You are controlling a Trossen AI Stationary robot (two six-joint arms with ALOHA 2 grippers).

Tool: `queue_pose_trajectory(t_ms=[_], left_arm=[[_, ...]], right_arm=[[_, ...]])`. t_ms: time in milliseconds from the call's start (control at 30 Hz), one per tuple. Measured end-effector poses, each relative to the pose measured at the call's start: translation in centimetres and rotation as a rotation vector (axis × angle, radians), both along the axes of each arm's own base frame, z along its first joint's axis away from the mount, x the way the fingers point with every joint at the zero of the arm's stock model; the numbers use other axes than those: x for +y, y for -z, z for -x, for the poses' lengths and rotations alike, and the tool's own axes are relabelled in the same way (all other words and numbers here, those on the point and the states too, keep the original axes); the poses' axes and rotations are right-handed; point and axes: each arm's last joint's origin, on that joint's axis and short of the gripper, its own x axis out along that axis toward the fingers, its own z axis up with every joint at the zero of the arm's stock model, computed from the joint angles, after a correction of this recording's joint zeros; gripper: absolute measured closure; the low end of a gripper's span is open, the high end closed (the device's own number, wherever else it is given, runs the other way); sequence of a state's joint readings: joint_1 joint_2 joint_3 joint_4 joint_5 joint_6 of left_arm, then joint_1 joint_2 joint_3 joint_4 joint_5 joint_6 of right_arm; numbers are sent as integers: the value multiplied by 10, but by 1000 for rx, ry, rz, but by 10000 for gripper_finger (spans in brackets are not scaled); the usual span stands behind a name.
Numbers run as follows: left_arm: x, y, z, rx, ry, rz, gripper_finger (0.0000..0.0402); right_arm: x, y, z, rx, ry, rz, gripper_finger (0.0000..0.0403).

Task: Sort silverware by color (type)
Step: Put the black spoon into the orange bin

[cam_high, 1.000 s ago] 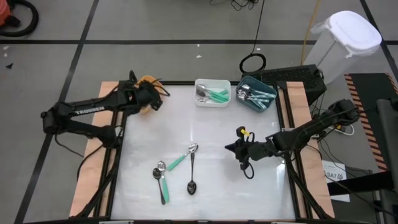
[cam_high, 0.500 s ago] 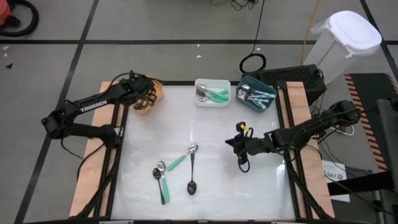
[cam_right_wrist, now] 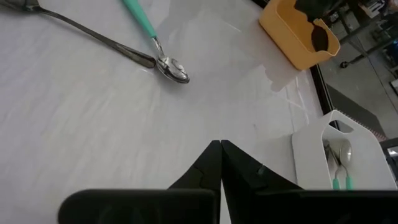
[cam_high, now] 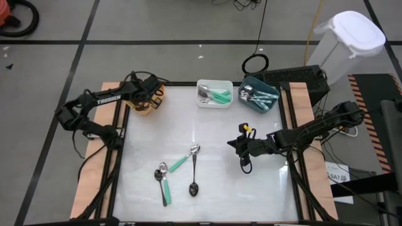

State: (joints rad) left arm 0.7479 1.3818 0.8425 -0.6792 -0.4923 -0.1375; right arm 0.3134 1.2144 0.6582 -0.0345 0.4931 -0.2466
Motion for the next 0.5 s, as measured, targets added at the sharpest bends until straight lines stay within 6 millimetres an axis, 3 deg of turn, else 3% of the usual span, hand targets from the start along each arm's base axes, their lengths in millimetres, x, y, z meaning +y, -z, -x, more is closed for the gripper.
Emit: queue_pose_trajectory(t_ms=[500], left_arm=[[-2,5,-10,107,197,14,401]], right_arm=[[0,0,0,-2,4,-5,401]])
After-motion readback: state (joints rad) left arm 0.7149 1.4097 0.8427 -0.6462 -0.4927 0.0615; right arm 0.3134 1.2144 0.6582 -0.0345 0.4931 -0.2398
